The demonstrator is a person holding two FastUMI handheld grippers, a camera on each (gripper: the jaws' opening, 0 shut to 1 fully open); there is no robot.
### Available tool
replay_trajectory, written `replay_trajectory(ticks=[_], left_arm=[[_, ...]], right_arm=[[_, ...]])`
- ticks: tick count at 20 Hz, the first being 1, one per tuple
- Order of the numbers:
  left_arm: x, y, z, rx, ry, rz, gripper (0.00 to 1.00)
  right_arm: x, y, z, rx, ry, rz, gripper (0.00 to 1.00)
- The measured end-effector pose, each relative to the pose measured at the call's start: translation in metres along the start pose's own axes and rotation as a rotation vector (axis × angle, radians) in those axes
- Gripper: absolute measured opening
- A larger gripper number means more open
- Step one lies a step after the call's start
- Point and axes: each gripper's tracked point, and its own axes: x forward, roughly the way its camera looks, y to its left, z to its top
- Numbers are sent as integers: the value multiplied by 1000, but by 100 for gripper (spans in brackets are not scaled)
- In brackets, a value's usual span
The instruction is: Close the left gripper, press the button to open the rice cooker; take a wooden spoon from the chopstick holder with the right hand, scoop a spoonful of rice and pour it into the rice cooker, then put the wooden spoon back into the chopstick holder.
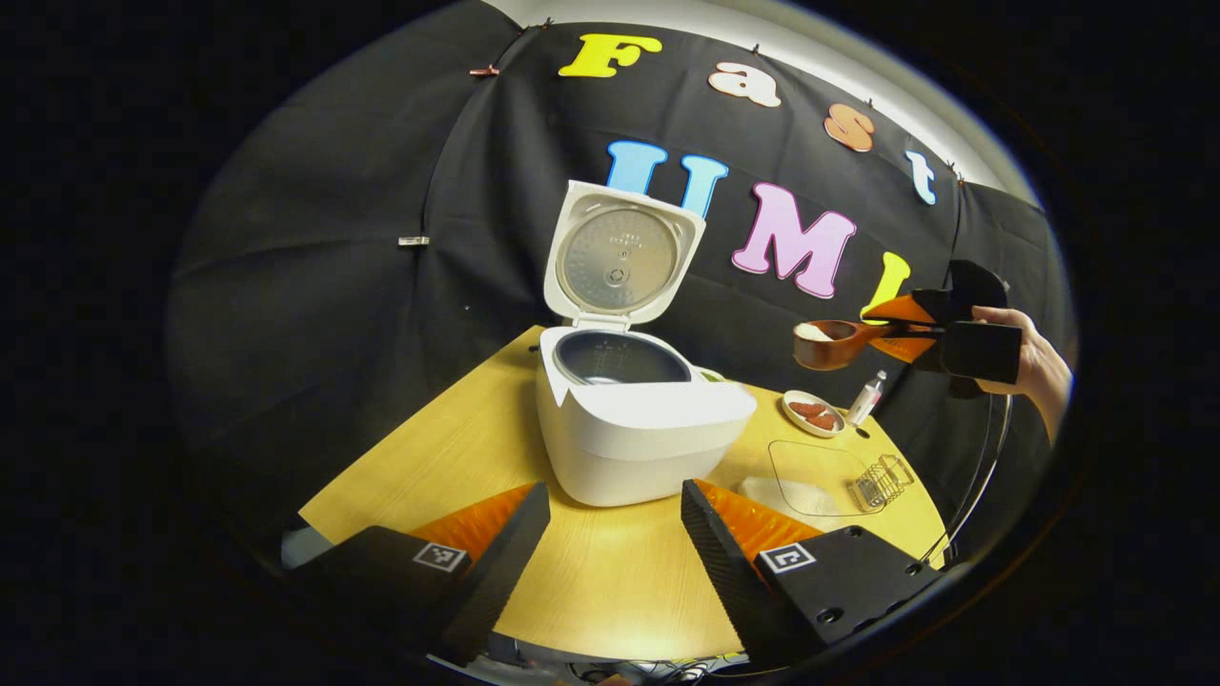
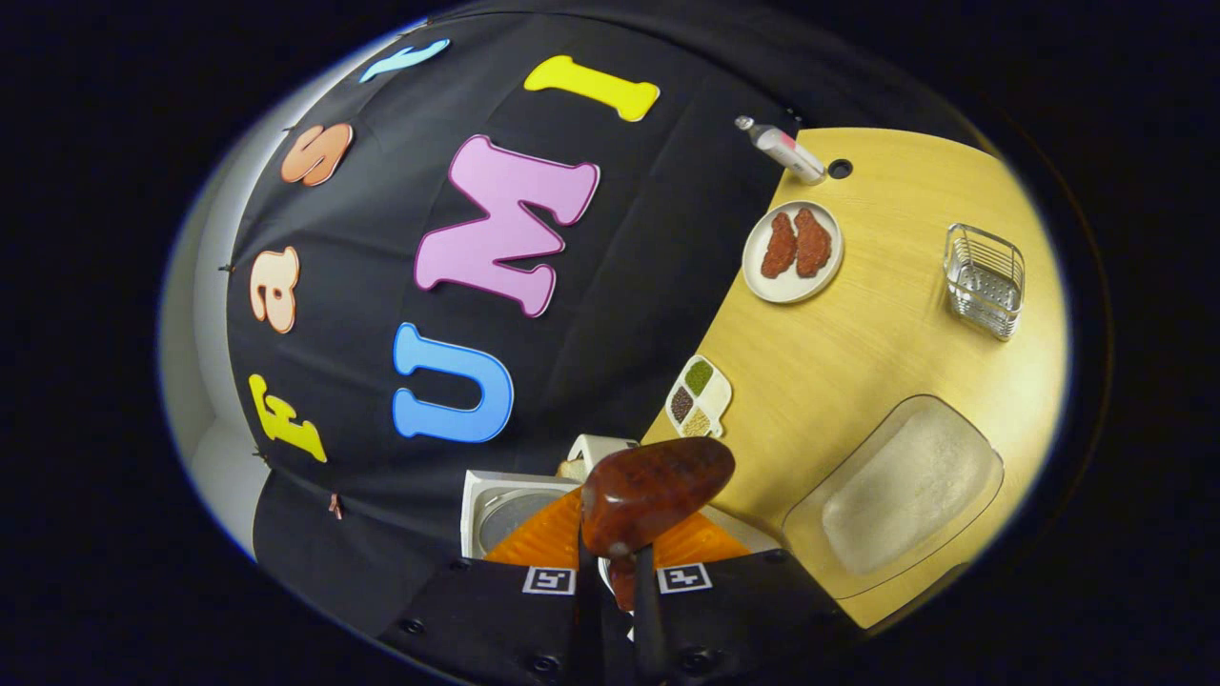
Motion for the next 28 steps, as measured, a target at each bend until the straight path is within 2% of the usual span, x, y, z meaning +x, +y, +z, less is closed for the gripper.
replay_trajectory(ticks=[4, 9, 13, 18, 23, 28], left_arm=[[-4, 6, 16, 28, -31, -2, 96], [-2, 16, 14, 55, -27, 5, 96], [-4, 22, 4, -16, 2, 1, 96], [-5, 42, 9, -25, 0, 30, 96], [-7, 55, 20, -35, -23, 28, 96], [-9, 63, 21, -37, -28, 42, 96]], right_arm=[[31, 36, -38, -53, 40, 35, 16], [75, 54, -102, -145, 109, 39, 16], [107, 60, -141, -391, 105, 34, 16], [137, 80, -169, -679, 62, 77, 16], [159, 85, -182, -872, 35, 99, 16], [178, 91, -186, -1006, 3, 111, 16]])
